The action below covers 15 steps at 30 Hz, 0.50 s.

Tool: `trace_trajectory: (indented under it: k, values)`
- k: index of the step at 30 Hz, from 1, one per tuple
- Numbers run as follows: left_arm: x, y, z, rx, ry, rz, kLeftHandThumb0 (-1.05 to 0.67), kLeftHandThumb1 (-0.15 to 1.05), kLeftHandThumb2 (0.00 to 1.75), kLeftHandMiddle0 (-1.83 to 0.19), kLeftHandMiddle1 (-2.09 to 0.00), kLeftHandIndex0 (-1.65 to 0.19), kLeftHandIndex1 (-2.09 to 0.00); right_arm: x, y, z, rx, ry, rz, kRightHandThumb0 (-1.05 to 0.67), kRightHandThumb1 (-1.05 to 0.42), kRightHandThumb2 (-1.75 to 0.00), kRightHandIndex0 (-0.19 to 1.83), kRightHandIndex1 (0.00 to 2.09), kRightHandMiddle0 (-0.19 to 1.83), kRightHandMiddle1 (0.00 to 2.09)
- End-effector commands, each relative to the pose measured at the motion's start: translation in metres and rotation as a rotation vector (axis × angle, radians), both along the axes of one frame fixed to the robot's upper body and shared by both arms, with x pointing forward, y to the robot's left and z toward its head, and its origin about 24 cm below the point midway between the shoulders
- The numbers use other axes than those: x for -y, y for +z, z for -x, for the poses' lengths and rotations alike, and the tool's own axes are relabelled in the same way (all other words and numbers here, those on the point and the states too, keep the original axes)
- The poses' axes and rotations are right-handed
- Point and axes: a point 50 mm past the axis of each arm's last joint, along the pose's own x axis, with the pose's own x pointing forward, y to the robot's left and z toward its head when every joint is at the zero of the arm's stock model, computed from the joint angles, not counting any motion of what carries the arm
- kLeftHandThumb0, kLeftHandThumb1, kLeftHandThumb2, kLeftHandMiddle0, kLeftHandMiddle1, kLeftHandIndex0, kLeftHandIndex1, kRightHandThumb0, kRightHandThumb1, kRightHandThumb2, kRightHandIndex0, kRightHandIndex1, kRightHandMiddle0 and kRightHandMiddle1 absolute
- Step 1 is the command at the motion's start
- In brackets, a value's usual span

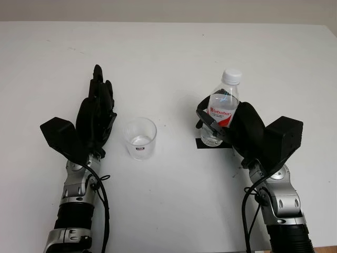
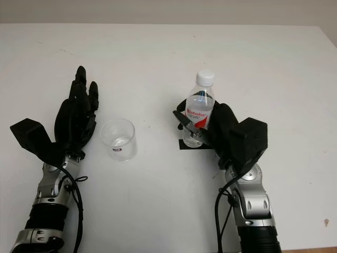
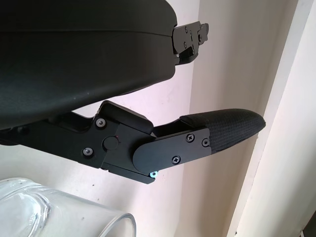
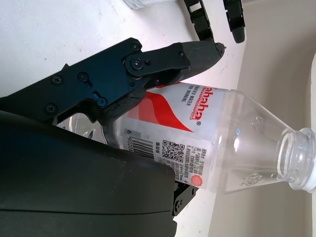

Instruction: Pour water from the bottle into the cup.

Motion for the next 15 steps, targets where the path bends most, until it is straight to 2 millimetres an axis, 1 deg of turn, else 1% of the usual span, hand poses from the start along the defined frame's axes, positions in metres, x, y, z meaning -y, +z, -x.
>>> trace_trajectory:
  k: [1, 9, 15]
  values:
    - [-0.0032, -0.0003, 0.0016, -0.001, 0.004, -0.007, -0.83, 1.05, 0.68, 0.19, -0.03, 0.19, 0.00, 0.0007, 0.0000, 0.0006, 0.015, -0.011, -0.003, -0.41, -1.05, -0.44, 1.31, 2.09, 1.04, 2.09]
    - [-0.0035, -0.0011, 0.0019, 0.002, 0.003, -0.008, -0.82, 1.05, 0.69, 0.19, -0.03, 0.19, 0.00, 0.0001, -0.0033, -0.0019, 0.007, -0.037, 0.018, -0.40, -1.05, -0.43, 1.27, 2.09, 1.00, 2.09]
    - [-0.0043, -0.0001, 0.0020, 0.007, 0.000, -0.009, -0.82, 1.05, 0.70, 0.19, -0.04, 0.19, 0.00, -0.0005, -0.0045, -0.0019, -0.004, -0.044, 0.017, -0.40, -1.05, -0.43, 1.28, 2.09, 0.99, 2.09]
